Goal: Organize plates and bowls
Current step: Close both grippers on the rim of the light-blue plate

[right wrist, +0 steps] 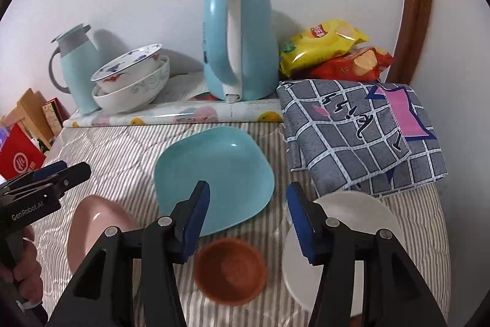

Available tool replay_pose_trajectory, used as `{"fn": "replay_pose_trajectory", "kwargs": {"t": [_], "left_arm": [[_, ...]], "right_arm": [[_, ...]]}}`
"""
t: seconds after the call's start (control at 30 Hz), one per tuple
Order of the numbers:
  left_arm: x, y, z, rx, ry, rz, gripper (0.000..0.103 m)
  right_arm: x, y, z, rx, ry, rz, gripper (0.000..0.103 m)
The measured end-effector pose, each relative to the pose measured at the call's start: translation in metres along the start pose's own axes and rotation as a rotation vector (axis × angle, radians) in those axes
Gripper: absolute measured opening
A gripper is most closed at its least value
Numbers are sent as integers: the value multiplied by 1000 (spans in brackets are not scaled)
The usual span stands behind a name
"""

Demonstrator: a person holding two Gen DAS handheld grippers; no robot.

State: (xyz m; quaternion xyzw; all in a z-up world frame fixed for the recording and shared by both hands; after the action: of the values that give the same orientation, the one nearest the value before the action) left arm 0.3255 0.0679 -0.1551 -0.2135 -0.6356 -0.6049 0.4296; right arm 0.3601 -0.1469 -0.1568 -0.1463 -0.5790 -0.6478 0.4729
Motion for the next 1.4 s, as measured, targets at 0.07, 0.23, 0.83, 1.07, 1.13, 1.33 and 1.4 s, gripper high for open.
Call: {"fn": "replay_pose_trajectory", "kwargs": {"t": [0.07,0.23,0.83,1.07,1.13,1.33,1.4], "left_arm": [[-9,5,-5,-8,6,13,64],[-29,14,-22,-73,35,11,64],[-70,27,-48,-107,14,41,64],[-86,26,-61,-123,8,68,64],[-91,23,-63,-126,11,81,56],[-103,17,-76,-160,-9,110,39],[-107,14,-82,-177,-16,118,33]], "right_arm": [[-5,2,-4,-9,2,12,52],[-19,5,-14,-26,-9,38,52],[-61,8,-37,-80,-58,120,50],[-77,3,-41,-95,-59,163,43],[-82,0,-42,-101,-57,178,38],[-93,-5,-45,-86,-83,214,31],[-95,-5,-44,-81,-88,223,31]]}}
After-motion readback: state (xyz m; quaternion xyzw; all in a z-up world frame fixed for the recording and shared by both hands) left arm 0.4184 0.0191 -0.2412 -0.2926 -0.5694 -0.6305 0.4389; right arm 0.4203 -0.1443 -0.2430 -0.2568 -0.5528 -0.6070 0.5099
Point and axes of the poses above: each gripper's, at about its wrist camera, not at the fingertips, and x roughly against the way its jaws point, z to its left, y to its top, the point moved 10 cm from there along -x, roughly the way its jaws point, and after that the axes turned 15 degrees about y, right-handed, at the moved point
